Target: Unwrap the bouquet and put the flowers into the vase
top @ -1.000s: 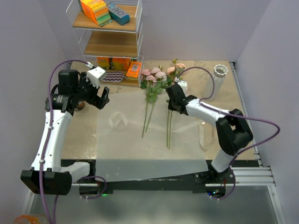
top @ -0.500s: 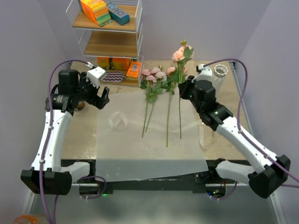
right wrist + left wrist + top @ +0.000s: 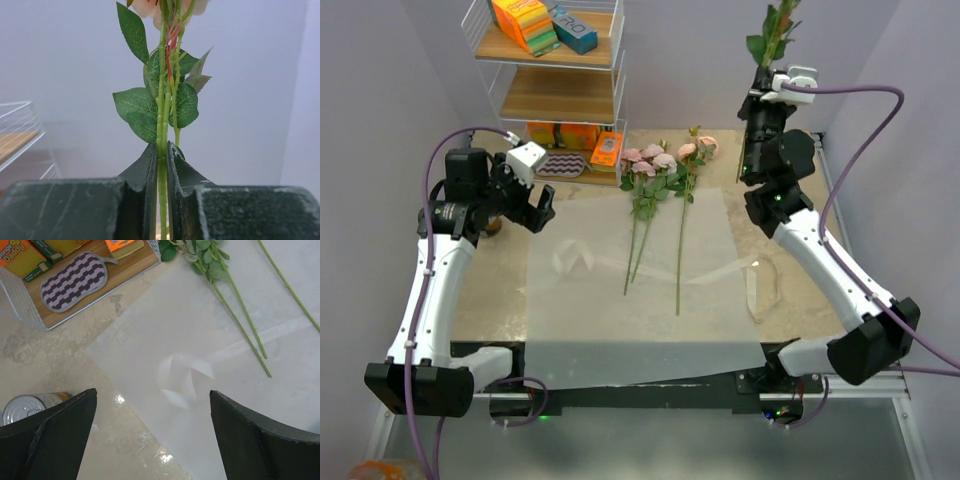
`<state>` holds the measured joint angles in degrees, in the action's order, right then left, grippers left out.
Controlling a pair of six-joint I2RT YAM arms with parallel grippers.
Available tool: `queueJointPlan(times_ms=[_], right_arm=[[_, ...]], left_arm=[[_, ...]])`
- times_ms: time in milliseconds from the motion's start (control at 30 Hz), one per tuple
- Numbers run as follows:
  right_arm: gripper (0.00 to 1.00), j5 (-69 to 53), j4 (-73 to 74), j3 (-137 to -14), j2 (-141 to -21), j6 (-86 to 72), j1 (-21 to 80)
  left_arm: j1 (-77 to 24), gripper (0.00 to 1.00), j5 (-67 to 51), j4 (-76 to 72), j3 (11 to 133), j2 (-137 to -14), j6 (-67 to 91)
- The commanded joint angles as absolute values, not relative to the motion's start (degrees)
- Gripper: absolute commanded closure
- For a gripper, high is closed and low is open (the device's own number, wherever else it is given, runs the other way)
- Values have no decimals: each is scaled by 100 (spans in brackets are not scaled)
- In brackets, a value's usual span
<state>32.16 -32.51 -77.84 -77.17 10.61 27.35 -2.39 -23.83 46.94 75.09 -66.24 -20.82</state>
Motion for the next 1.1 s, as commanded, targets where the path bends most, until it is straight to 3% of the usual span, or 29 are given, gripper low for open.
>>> queueJointPlan(times_ms=[0,700,1067], right_arm=[[100,3585,-4815,-8173,-8006,2089,2487],[100,4693,-6565,-8640,-9114,3305,1310],[100,4834,-8172,-8587,-9659,4112,967]], left_arm=[[-255,1,-2496,4325,7523,-6767,-2215],[-255,1,-3006,3911,7936,-7831,-2215],[-220,1,-3251,4183,8577,-8314,-2478]])
